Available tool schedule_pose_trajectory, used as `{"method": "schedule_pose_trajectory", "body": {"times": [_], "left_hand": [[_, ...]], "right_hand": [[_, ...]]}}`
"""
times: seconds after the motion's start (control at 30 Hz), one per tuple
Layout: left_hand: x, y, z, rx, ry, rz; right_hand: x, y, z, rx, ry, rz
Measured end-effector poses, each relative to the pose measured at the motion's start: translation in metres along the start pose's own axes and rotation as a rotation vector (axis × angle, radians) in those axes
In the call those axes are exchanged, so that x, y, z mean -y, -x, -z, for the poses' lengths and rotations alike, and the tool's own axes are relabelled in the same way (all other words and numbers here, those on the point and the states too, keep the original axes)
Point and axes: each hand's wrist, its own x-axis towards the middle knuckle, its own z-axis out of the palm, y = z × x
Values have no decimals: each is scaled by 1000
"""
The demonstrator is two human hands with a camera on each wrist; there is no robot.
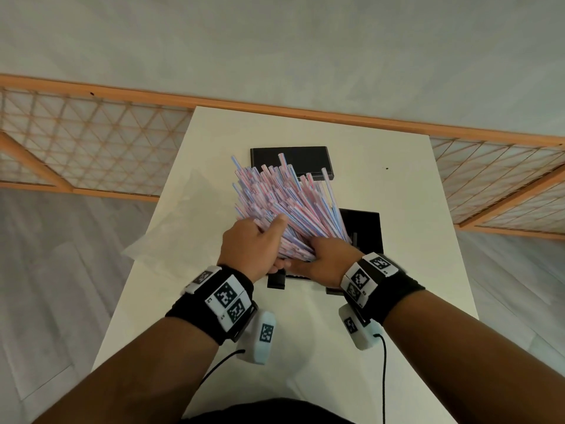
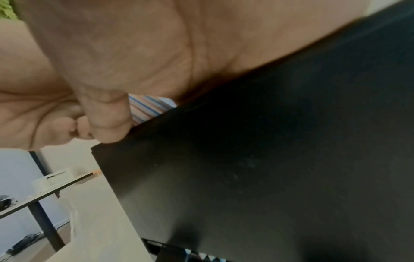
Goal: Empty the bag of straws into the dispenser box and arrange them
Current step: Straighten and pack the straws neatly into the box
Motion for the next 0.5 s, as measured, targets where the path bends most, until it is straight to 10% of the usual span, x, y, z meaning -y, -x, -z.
{"method": "schedule_pose_trajectory", "body": {"times": [0.23, 0.33, 0.5], "left_hand": [[19, 2, 25, -276, -38, -42], [10, 2, 26, -184, 179, 142], [0, -2, 13, -91, 118, 44]], "right_hand": [[13, -1, 10, 51, 44, 29], [18, -3, 10, 84, 71, 14], [23, -9, 10, 162, 8, 29]]}}
